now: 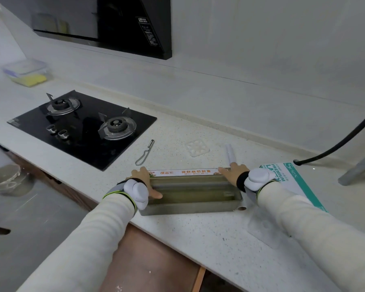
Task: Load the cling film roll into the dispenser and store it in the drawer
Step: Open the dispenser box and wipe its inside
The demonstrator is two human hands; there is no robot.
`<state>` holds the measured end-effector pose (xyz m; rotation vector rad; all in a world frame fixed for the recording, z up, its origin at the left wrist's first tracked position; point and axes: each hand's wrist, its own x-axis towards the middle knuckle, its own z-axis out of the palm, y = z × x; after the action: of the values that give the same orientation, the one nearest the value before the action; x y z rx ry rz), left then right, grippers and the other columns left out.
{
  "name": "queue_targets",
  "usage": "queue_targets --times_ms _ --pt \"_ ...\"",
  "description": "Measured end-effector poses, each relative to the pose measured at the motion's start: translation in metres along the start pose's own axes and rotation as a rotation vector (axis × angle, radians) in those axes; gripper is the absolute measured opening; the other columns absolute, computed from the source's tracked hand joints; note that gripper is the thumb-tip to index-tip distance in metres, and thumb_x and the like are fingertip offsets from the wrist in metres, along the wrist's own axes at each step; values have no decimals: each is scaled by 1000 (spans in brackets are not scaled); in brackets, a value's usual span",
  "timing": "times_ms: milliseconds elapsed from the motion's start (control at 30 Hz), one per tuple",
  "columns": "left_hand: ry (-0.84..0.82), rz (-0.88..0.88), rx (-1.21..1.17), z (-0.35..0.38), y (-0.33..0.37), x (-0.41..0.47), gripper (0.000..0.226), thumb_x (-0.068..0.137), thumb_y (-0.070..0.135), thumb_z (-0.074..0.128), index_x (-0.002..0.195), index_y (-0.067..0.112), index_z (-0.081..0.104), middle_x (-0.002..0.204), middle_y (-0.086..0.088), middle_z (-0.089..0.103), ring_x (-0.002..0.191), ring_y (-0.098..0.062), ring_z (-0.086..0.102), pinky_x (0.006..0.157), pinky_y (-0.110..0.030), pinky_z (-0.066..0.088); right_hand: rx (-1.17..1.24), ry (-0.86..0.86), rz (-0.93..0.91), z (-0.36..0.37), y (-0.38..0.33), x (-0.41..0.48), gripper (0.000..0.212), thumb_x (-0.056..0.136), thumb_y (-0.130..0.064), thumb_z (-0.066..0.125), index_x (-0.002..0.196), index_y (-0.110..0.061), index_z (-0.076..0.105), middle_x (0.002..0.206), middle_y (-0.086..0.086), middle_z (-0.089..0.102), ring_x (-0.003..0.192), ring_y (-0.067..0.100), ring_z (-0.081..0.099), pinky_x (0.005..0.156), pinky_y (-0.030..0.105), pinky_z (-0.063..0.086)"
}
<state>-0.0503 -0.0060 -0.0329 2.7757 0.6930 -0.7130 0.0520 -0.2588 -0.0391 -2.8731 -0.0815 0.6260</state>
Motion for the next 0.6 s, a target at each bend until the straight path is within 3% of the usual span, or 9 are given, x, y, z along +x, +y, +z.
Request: queue_targets --times_ms 100,200,467,600 --pt "84 -37 -19 -14 4 -4 101 68 60 71 139 5 24 135 -17 35 115 -33 51 94 -40 49 34 56 -7 -15 -2 -2 68 97 -52 30 144 -3 26 142 23 38 126 35 46 104 38 38" --pt "168 -55 -169 -26 6 -2 89 71 61 67 131 4 32 128 -17 45 110 -32 55 93 -41 50 84 119 -17 -26 -5 -1 67 97 -50 31 148 -8 19 145 23 33 129 36 41 107 41 34" --pt "309 -106 -443 -36 7 17 80 84 59 51 133 -1 30 122 -19 55 109 -35 56 94 -46 49 210 188 72 -34 -11 18 63 95 -52 34 138 -5 34 135 23 36 114 40 50 98 43 40" --pt "381 -174 -473 -33 13 34 76 89 58 42 136 0 28 126 -22 53 116 -37 50 98 -47 43 331 205 53 -36 -11 32 64 93 -48 42 137 -3 35 138 27 36 125 42 40 102 46 35"
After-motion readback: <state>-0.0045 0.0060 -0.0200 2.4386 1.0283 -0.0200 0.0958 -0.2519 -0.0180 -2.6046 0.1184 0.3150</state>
